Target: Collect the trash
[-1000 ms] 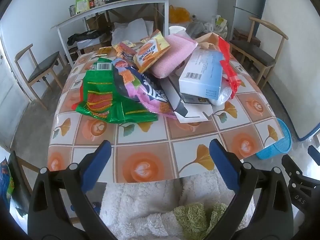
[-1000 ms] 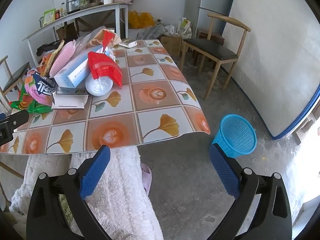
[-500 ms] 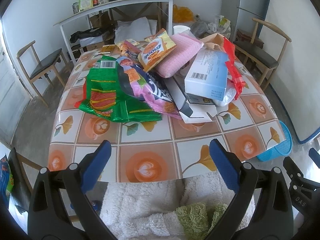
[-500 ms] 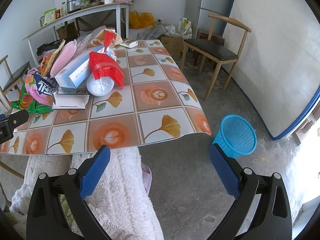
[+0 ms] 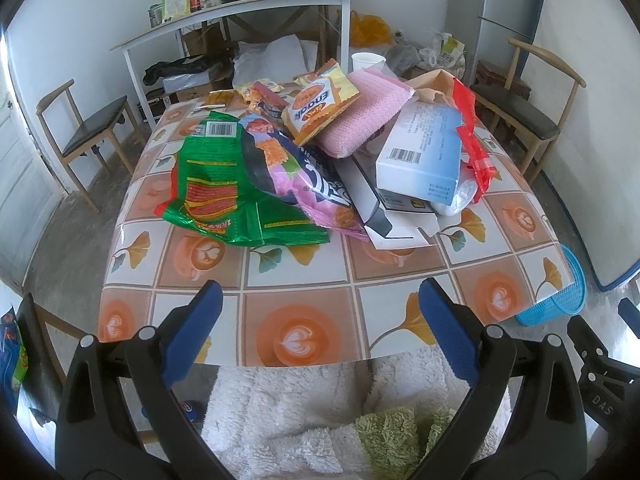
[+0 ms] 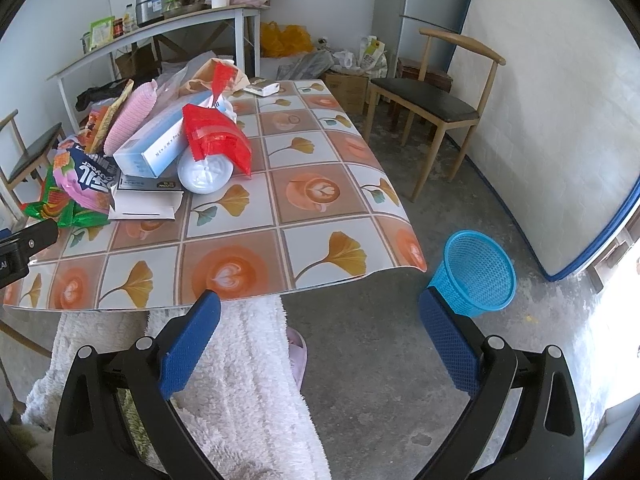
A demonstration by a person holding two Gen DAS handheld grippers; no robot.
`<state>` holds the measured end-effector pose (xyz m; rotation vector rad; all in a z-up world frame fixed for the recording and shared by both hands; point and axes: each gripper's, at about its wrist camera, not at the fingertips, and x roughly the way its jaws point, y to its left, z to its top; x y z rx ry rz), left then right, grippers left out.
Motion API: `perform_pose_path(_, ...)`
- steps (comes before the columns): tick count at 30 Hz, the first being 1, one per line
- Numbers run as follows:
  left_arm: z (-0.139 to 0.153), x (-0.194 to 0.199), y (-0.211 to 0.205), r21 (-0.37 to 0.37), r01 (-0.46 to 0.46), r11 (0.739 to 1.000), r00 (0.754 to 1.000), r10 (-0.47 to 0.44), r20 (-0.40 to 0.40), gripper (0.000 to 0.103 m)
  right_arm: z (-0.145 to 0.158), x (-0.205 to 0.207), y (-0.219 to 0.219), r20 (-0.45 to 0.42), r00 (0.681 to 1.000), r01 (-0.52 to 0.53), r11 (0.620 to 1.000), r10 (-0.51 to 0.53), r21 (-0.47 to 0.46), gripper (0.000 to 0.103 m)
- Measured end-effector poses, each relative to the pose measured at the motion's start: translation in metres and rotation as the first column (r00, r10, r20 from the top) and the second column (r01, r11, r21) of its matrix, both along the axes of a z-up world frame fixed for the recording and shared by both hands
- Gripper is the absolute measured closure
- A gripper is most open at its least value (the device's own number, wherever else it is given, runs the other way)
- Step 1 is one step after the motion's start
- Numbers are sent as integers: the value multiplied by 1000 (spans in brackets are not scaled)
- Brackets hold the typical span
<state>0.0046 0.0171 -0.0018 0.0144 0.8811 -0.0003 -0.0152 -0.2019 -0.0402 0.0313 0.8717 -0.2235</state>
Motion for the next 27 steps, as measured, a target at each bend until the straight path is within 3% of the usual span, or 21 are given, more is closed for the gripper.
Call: perform_pose_path(27, -5, -2, 1, 2, -9, 1000, 1000, 9, -11, 9, -2, 1, 1, -1, 1000, -2, 1000, 2, 15, 6)
